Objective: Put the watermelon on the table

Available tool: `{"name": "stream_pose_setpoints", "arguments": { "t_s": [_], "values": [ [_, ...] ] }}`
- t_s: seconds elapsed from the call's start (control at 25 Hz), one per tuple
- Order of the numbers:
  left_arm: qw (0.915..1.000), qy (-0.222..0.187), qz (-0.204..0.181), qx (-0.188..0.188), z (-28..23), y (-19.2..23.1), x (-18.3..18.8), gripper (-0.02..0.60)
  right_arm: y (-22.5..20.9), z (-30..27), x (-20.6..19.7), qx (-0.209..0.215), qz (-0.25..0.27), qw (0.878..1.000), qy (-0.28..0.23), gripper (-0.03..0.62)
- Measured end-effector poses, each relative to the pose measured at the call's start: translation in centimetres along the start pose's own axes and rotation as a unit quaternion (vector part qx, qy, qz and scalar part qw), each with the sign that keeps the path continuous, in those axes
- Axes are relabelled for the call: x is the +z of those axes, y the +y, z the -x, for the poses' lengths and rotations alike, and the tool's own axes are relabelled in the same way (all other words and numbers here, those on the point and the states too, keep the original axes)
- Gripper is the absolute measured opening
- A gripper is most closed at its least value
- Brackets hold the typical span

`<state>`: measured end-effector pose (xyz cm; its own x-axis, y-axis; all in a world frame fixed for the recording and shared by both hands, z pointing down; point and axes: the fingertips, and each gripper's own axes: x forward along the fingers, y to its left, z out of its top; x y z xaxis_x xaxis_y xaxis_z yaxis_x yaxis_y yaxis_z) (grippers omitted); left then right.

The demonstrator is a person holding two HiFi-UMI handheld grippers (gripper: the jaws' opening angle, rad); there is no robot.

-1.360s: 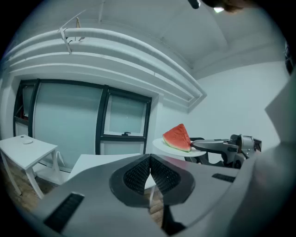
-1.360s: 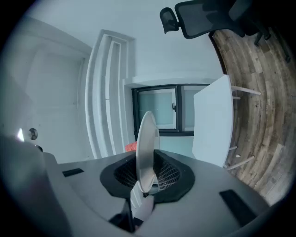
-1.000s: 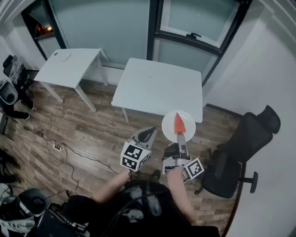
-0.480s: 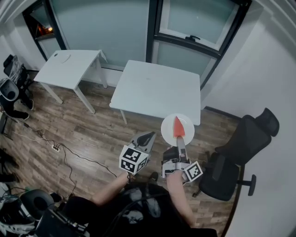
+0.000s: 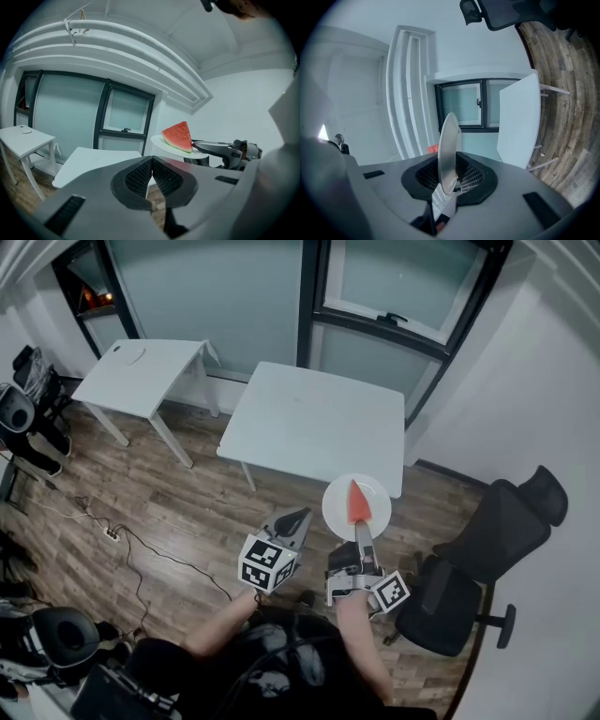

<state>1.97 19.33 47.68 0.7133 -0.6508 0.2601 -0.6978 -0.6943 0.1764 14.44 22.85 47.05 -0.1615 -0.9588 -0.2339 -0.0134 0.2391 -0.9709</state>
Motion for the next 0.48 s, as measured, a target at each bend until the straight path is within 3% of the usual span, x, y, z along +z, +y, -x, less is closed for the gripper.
{"name": "stream_pose_setpoints", "arguments": {
  "t_s": [0.28,0.48],
  "values": [
    [0.9997,0.012,0.008,0.020,-1.7,1.0,-1.3,0.005,-2.5,-1.2,1.2,-0.017,-0.015,1.000,0.020,0.074],
    [0.9996,0.015,0.018,0.017,-4.5,4.0,-0.9,0.005,-4.2,-5.1,1.2,-0.024,-0.019,0.999,0.029,0.074]
  ]
}}
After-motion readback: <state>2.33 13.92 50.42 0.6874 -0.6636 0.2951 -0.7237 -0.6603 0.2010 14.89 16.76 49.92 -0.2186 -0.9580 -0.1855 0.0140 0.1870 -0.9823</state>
